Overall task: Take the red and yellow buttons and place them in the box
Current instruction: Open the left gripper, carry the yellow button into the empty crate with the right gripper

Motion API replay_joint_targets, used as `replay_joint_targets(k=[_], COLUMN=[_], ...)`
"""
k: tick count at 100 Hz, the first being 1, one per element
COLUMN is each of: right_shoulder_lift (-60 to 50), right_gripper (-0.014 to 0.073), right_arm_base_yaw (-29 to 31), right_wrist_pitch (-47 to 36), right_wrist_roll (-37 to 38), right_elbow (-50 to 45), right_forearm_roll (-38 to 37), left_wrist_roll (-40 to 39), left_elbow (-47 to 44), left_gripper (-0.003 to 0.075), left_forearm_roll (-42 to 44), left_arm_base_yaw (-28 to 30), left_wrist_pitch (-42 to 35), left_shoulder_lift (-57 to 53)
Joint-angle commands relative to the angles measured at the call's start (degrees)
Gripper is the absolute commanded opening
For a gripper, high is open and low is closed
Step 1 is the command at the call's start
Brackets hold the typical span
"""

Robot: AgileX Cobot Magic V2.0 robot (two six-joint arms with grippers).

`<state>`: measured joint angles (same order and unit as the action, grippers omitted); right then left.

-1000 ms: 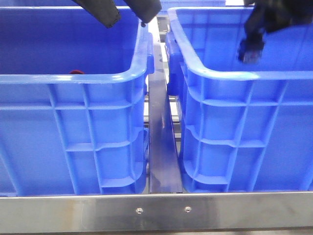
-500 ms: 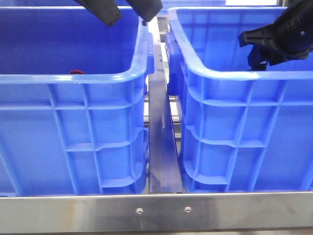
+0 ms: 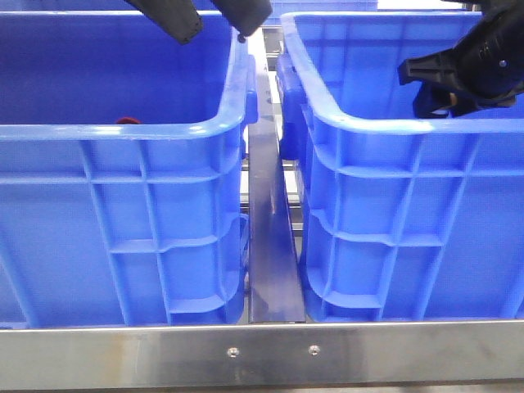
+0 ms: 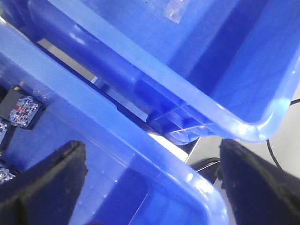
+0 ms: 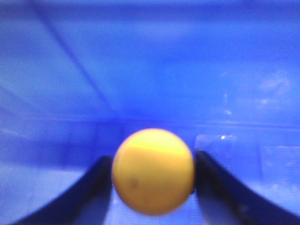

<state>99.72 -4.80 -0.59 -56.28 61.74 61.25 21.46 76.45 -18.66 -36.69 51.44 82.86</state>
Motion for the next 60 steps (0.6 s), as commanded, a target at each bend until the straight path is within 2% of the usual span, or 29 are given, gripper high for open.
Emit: replay_joint_targets(k=[1, 33, 60], right_shoulder_lift=[-2.55, -6.02, -14.1], right_gripper=[0.0496, 0.0494, 0.0494], right_arm_base_yaw=[0.08, 0.08, 0.29], right_wrist_pitch=[-1.32, 1.38, 4.11], right_wrist_roll=[-0.36, -0.36, -0.36], right_elbow=[1.67, 1.48, -0.58], right_forearm_roll=[0.22, 0.22, 0.22], left_wrist_roll=[-0.06, -0.06, -0.06], left_elbow=[1.54, 1.54, 1.54], left_gripper=[0.0554, 0.0554, 0.0554], left_forearm_roll=[-1.95, -1.95, -1.95], left_arm_base_yaw=[-0.42, -0.42, -0.42], left_wrist_pitch=[-2.9, -2.9, -2.9], left_shoulder_lift=[-2.12, -2.12, -2.12])
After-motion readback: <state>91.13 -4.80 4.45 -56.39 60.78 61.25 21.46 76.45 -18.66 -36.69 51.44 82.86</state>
